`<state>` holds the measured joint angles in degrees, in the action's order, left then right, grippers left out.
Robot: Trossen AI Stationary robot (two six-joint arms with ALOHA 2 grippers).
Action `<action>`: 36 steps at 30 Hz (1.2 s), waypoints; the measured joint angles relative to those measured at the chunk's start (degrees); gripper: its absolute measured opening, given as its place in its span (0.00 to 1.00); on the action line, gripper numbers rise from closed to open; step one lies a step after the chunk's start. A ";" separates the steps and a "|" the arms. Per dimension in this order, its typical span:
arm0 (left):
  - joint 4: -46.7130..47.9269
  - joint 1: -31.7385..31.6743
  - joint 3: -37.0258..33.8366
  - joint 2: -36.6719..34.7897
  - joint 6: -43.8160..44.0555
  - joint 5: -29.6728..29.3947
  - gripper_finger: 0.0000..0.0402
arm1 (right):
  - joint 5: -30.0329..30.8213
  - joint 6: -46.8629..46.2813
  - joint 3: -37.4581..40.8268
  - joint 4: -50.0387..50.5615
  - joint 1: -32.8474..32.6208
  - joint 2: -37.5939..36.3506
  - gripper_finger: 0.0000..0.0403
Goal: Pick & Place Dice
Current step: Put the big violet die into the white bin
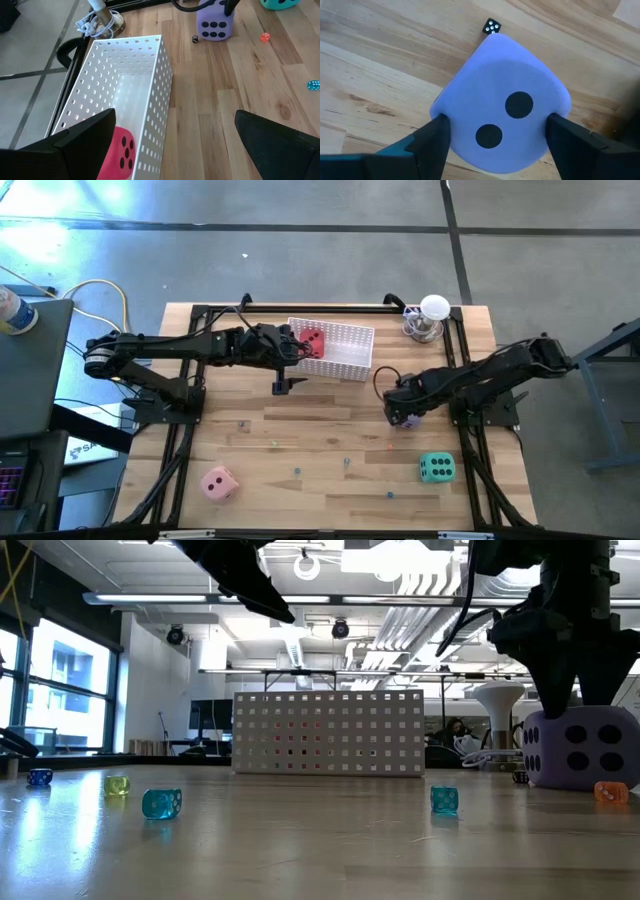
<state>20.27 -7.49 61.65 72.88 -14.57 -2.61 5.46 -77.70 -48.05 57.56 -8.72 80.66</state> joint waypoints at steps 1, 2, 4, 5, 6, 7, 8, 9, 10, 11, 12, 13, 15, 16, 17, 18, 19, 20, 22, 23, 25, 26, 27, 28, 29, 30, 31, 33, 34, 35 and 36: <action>0.00 0.00 0.00 0.00 0.00 0.00 1.00 | 0.20 -0.33 0.00 0.00 -0.28 0.00 0.68; 0.03 0.00 0.00 0.00 0.00 0.00 1.00 | 0.29 -0.51 0.00 -0.02 -0.46 0.00 0.68; 5.60 0.16 0.79 -0.19 -0.03 -3.50 1.00 | 0.48 -1.01 0.00 0.00 -0.83 0.00 0.68; 9.67 0.39 0.70 -0.69 -0.01 -6.32 1.00 | 0.62 -1.43 0.00 0.01 -1.10 0.00 0.68; 12.77 0.59 0.61 -0.87 -0.02 -8.46 1.00 | 0.79 -1.68 0.00 0.03 -1.38 0.00 0.68; 14.07 0.59 0.61 -0.85 -0.07 -10.21 1.00 | 0.94 -1.88 0.00 0.05 -1.69 0.00 0.68; 15.07 0.57 0.61 -0.76 -0.07 -11.43 1.00 | 1.14 -2.08 0.00 0.07 -1.99 0.00 0.68; 16.20 0.44 0.59 -0.76 -0.09 -12.07 1.00 | 1.29 -2.22 0.00 0.05 -2.31 0.02 0.68; 16.39 0.28 0.59 -0.76 -0.08 -12.34 1.00 | 1.59 -2.31 0.00 0.07 -2.60 0.03 0.68; 15.73 0.09 0.59 -0.63 0.06 -12.26 1.00 | 1.97 -2.46 0.00 0.09 -2.96 0.04 0.68; 15.30 0.07 0.59 -0.43 0.23 -12.20 1.00 | 2.34 -2.59 0.00 0.09 -3.30 0.05 0.68; 15.30 0.07 0.59 -0.35 0.36 -12.25 1.00 | 2.88 -2.68 0.00 0.11 -3.69 0.07 0.68; 14.91 0.11 0.59 -0.33 0.46 -12.24 1.00 | 3.65 -2.63 0.00 0.13 -4.60 0.08 0.67; 14.44 0.13 0.59 -0.35 0.46 -12.24 1.00 | 4.06 -2.58 0.00 0.15 -5.04 0.13 0.67; 14.18 0.13 0.59 -0.35 0.46 -12.22 1.00 | 4.74 -2.45 0.00 0.16 -5.60 0.15 0.67; 13.78 0.13 0.59 -0.35 0.45 -12.20 1.00 | 5.69 -2.41 0.00 0.22 -6.35 0.19 0.66; 13.16 0.13 0.59 -0.35 0.46 -12.22 1.00 | 6.79 -2.44 0.00 0.24 -7.22 0.27 0.66; 12.51 0.13 0.59 -0.35 0.46 -12.22 1.00 | 7.76 -2.68 -0.09 0.35 -8.08 0.33 0.65; 11.28 0.13 0.59 -0.35 0.46 -12.22 1.00 | 9.48 -2.77 -0.73 0.71 -9.63 0.68 0.65; 10.76 0.13 0.59 -0.35 0.46 -12.22 1.00 | 10.32 -2.91 -1.14 0.84 -10.40 0.83 0.65; 9.29 0.13 0.59 -0.35 0.46 -12.22 1.00 | 11.98 -3.43 -1.96 1.06 -11.90 0.96 0.59; 8.66 0.13 0.59 -0.35 0.46 -12.22 1.00 | 12.89 -3.81 -2.49 1.11 -12.58 1.03 0.52; 8.14 0.13 0.59 -0.35 0.46 -12.22 1.00 | 13.77 -4.16 -2.90 0.42 -13.26 1.03 0.44; 7.52 0.13 0.59 -0.35 0.46 -12.22 1.00 | 14.29 -4.39 -3.15 0.06 -13.79 1.05 0.40; 6.67 0.13 0.59 -0.35 0.46 -12.22 1.00 | 14.52 -4.43 -3.29 0.04 -14.15 1.07 0.37; 5.92 0.13 0.59 -0.35 0.46 -12.22 1.00 | 14.65 -4.50 -3.39 0.03 -14.41 1.07 0.35; 5.35 0.13 0.59 -0.35 0.46 -12.22 1.00 | 14.79 -4.59 -3.43 -0.02 -14.56 1.07 0.33; 4.30 0.13 0.59 -0.35 0.46 -12.20 1.00 | 14.75 -4.93 -3.46 -0.16 -14.61 1.04 0.28; 3.72 0.13 0.58 -0.35 0.46 -12.22 1.00 | 14.71 -4.92 -3.50 -0.31 -14.61 1.02 0.25; 3.07 0.13 0.57 -0.35 0.46 -12.22 1.00 | 14.82 -4.76 -3.52 -0.42 -14.61 1.01 0.23; 2.46 0.13 0.57 -0.35 0.46 -12.22 1.00 | 15.12 -4.58 -3.52 -0.44 -14.65 0.99 0.22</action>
<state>22.73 -7.35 62.22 72.53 -14.11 -14.83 20.58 -82.28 -51.57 57.12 -23.37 81.66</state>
